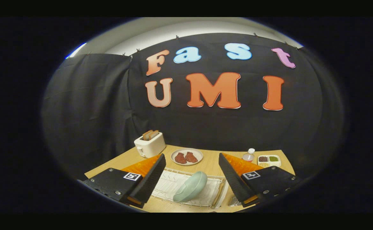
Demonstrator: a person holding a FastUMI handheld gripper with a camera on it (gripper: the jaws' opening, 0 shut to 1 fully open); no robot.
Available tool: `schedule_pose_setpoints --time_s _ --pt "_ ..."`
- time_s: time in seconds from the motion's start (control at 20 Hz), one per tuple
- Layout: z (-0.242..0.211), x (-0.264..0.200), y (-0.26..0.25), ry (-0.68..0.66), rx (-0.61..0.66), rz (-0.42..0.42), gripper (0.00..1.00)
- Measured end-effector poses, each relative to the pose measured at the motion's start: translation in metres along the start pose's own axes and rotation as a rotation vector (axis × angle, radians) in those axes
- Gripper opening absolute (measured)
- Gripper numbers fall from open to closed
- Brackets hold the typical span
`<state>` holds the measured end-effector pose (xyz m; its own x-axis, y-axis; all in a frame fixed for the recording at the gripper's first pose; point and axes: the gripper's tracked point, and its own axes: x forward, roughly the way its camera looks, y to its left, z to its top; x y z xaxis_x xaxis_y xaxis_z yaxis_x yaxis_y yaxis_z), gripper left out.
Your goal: Take the plate from the dish rack, then take the spoon from the basket and place it into the plate.
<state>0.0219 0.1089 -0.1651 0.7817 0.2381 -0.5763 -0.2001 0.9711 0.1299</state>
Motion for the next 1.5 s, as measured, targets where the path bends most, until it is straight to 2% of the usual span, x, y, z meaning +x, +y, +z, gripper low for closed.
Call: schedule_pose_setpoints --time_s 0.25,0.45,0.6,0.95,1.15,1.4,1.5 --pt "-0.038 0.025 0.003 0.204 0.023 0.015 0.99" --pt "-0.072 0.041 -0.002 0.372 0.019 0.001 0.96" --pt "-0.09 0.05 -0.002 0.463 0.038 0.005 0.89" --pt "-0.141 0.053 -0.016 0.695 0.036 -0.066 0.75" --pt "-0.157 0.06 -0.013 0.778 0.093 -0.09 0.67" --pt "-0.184 0.062 -0.002 0.877 0.119 -0.11 0.46" --pt "-0.193 0.062 -0.003 0.906 0.116 -0.132 0.43"
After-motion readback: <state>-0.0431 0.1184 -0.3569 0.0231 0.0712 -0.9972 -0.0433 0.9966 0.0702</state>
